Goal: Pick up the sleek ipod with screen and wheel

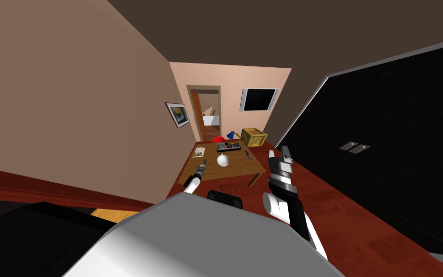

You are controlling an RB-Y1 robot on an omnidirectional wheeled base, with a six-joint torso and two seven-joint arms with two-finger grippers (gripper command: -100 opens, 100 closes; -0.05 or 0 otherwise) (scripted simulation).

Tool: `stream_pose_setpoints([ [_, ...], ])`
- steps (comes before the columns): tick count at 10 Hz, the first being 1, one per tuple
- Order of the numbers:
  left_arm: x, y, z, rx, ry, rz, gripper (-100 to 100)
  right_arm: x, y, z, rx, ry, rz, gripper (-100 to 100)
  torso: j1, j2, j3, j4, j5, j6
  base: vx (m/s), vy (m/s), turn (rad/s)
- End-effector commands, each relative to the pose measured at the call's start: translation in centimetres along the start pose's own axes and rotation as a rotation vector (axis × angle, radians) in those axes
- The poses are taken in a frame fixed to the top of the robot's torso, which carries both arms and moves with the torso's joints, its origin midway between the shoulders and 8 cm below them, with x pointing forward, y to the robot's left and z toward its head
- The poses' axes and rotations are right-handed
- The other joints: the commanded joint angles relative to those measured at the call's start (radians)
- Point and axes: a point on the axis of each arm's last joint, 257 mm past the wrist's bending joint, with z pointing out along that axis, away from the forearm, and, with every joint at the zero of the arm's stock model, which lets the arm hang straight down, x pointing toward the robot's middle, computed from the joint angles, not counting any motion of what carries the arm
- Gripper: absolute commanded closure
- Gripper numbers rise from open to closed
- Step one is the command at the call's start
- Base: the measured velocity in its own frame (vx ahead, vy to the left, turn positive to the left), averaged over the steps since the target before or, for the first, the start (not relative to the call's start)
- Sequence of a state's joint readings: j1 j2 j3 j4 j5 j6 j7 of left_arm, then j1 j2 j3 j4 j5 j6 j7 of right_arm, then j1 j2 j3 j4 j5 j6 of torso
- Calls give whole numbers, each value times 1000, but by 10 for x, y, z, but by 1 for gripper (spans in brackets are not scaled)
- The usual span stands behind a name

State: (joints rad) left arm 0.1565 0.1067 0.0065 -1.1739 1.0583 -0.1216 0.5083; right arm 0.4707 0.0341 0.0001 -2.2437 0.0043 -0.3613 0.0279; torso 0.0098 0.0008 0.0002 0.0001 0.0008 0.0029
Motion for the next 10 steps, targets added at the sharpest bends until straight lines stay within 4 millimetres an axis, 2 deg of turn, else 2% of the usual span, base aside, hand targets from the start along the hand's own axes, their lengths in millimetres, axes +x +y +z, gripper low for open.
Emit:
stream_pose_setpoints([
  [1, 5, -2, 0, 26, 13, -12, 100, 0, 0, 0, 0, 0, 0, 0, 0, 0, 0, 0, 0, 0, -57, 95, -146],
  [6, 16, -5, 0, 95, 37, -35, 100, 0, 0, 0, 0, 0, 0, 0, -4, -2, -1, -1, -1, -2, -44, 51, -123],
  [10, 15, -9, -2, 140, 30, -59, 100, 0, 0, 0, 0, 0, 0, 0, -4, -1, -1, 0, 0, 0, -46, 53, -158],
])
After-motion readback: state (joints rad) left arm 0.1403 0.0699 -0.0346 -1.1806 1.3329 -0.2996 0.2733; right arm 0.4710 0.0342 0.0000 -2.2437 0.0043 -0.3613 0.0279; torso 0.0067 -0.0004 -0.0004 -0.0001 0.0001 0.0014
